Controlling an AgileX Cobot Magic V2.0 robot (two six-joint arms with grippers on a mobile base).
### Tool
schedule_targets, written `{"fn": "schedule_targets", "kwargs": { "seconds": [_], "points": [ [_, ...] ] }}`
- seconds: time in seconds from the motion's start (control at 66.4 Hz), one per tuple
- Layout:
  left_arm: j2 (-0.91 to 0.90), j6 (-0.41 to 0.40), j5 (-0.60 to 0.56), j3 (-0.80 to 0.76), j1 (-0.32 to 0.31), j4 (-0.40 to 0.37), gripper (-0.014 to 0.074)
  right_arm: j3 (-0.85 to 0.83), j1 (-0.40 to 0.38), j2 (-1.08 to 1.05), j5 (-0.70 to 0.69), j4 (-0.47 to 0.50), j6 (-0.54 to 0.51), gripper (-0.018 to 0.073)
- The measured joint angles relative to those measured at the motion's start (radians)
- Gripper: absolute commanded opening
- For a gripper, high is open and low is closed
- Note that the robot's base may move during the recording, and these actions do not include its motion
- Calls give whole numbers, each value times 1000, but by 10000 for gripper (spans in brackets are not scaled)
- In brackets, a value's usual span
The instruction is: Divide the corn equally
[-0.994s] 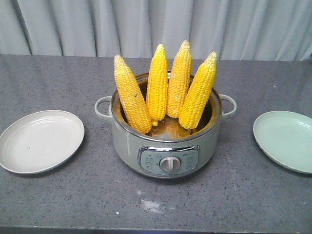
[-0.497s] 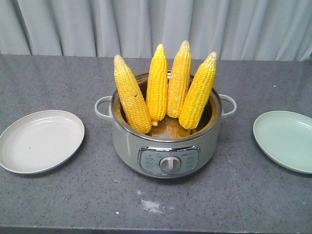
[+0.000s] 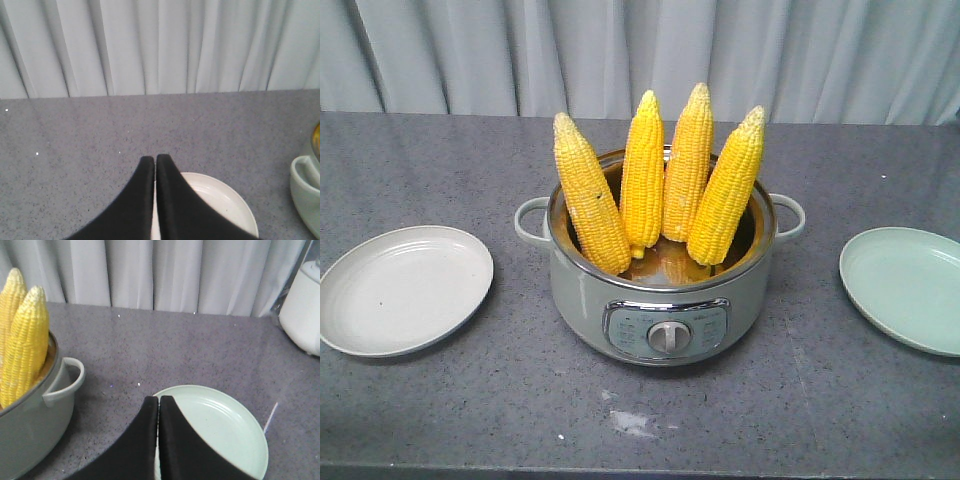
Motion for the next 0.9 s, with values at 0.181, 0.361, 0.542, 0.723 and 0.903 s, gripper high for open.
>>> {"fn": "schedule_targets", "kwargs": {
  "seconds": [0.181, 0.361, 0.542, 0.723, 0.903],
  "points": [
    [77, 1, 0, 0, 0, 0, -6, 0, 0, 83, 21, 0, 0, -8],
    [121, 1, 1, 0, 0, 0, -6, 0, 0, 137, 39, 0, 0, -8],
    [156, 1, 3, 0, 0, 0, 27, 0, 0, 176, 73, 0, 0, 34],
    [196, 1, 3, 0, 0, 0, 202, 0, 0, 206, 101, 0, 0, 259],
    [219, 1, 3, 0, 0, 0, 460, 0, 0, 225, 111, 0, 0, 580]
  ]
}}
